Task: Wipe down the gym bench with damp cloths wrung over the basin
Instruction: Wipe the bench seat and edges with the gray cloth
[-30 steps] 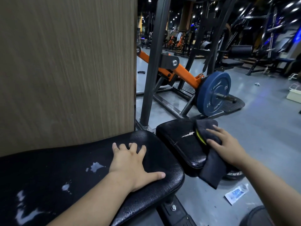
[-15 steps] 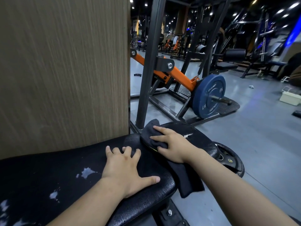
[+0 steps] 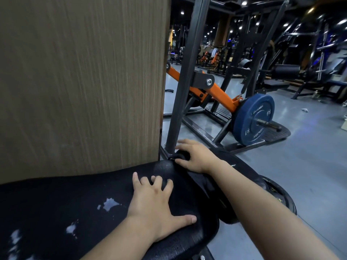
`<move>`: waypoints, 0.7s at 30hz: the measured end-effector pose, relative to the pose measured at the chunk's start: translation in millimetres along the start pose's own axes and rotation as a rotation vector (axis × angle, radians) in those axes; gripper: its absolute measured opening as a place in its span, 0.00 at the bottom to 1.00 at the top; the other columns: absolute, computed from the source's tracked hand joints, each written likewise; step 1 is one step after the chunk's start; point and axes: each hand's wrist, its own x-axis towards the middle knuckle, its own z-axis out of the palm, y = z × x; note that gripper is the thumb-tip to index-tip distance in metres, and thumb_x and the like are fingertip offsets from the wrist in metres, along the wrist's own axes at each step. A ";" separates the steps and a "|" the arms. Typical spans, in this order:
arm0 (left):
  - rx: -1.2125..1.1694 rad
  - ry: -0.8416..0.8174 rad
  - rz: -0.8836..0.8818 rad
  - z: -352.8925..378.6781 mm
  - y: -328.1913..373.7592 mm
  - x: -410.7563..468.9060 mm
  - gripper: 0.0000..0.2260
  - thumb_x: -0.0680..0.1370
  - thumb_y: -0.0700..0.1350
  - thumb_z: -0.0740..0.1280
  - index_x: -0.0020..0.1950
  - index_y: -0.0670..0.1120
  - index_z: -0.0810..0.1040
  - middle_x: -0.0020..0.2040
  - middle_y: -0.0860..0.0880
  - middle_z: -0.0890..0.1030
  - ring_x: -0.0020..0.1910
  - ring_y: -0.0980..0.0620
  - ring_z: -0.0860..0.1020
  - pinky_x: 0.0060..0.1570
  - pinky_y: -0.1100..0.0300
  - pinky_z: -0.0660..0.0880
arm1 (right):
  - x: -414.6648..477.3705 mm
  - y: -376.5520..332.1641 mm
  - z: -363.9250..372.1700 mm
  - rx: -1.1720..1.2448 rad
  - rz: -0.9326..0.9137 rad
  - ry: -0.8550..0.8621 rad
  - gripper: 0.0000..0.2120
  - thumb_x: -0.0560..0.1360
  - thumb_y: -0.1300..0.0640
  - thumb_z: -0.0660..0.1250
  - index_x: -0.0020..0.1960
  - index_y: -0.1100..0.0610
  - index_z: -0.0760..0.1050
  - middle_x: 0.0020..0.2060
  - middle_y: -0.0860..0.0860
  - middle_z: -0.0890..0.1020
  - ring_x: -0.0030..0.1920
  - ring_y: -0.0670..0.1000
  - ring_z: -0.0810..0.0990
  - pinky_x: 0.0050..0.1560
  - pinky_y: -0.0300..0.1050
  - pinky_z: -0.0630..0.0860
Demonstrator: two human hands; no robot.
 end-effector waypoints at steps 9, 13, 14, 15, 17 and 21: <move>0.024 0.012 -0.001 2.0 1.4 0.4 0.55 0.62 0.83 0.36 0.80 0.52 0.49 0.76 0.41 0.61 0.67 0.36 0.65 0.72 0.33 0.43 | 0.0 9.4 8.6 -0.177 0.001 -0.106 0.40 0.66 0.24 0.52 0.69 0.46 0.71 0.66 0.46 0.72 0.69 0.50 0.67 0.68 0.54 0.65; 0.017 0.013 -0.014 4.1 2.3 0.6 0.55 0.61 0.83 0.36 0.80 0.52 0.48 0.75 0.43 0.62 0.67 0.36 0.65 0.72 0.34 0.44 | 24.1 15.9 4.2 -0.252 0.104 -0.238 0.37 0.68 0.22 0.51 0.61 0.47 0.75 0.60 0.49 0.76 0.64 0.54 0.71 0.64 0.56 0.68; 0.014 0.011 -0.016 4.2 1.8 0.3 0.55 0.61 0.83 0.36 0.80 0.53 0.48 0.75 0.43 0.62 0.67 0.36 0.65 0.72 0.34 0.44 | 28.4 18.6 2.8 -0.253 0.125 -0.254 0.35 0.69 0.23 0.52 0.60 0.48 0.76 0.59 0.50 0.76 0.64 0.54 0.72 0.63 0.56 0.68; 0.011 0.008 -0.018 4.1 1.2 0.0 0.55 0.61 0.83 0.36 0.80 0.53 0.48 0.75 0.44 0.62 0.67 0.37 0.65 0.73 0.34 0.44 | 30.5 22.7 1.9 -0.238 0.143 -0.260 0.34 0.70 0.23 0.53 0.60 0.48 0.76 0.59 0.49 0.77 0.64 0.55 0.72 0.63 0.56 0.69; 0.008 0.000 -0.023 2.6 0.3 -0.1 0.55 0.61 0.84 0.36 0.80 0.53 0.47 0.75 0.44 0.62 0.68 0.37 0.65 0.73 0.34 0.43 | 29.2 35.2 -0.3 -0.186 0.160 -0.243 0.37 0.68 0.22 0.52 0.60 0.47 0.76 0.58 0.49 0.77 0.63 0.55 0.73 0.64 0.56 0.69; 0.007 -0.041 -0.031 -1.2 2.1 1.5 0.55 0.61 0.84 0.38 0.81 0.53 0.46 0.77 0.43 0.60 0.69 0.37 0.64 0.72 0.33 0.41 | 13.2 70.9 -9.0 -0.079 0.196 -0.128 0.38 0.63 0.19 0.51 0.52 0.48 0.75 0.49 0.44 0.73 0.60 0.55 0.73 0.64 0.56 0.69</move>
